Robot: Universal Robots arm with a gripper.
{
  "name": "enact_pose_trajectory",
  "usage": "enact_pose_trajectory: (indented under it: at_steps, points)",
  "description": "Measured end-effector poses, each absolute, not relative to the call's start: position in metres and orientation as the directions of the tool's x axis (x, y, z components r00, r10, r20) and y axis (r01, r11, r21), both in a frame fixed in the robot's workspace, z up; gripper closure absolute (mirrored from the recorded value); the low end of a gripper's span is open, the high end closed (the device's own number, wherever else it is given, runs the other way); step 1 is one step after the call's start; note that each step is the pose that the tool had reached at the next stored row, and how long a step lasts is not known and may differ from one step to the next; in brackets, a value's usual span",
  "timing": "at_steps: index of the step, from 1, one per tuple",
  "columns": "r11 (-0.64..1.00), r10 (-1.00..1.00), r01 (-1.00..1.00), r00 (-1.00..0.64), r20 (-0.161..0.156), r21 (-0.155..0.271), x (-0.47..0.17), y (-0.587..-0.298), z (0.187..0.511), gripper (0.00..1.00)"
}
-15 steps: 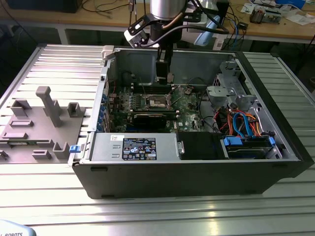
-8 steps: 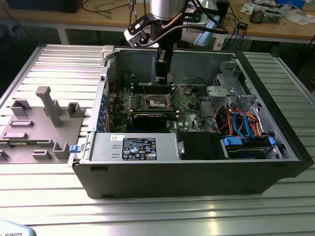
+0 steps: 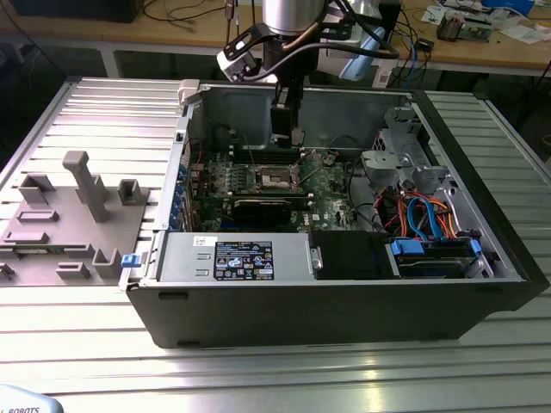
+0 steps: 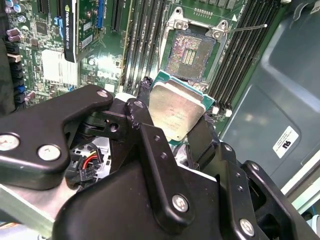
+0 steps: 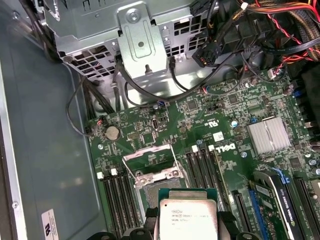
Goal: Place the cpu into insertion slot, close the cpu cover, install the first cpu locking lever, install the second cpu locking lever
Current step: 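Place the cpu into insertion slot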
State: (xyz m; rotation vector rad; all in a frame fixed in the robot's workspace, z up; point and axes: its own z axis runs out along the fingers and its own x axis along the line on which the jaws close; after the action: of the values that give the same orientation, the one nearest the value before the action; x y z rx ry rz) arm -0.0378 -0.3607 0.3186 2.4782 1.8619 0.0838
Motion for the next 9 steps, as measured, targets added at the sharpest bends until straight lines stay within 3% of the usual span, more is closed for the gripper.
enact_pose_trajectory:
  at_steps: [9]
  points:
    - [-0.309,0.951,0.949,0.308,0.019,0.065,-0.0378,-0.3607,0.3186,0.45]
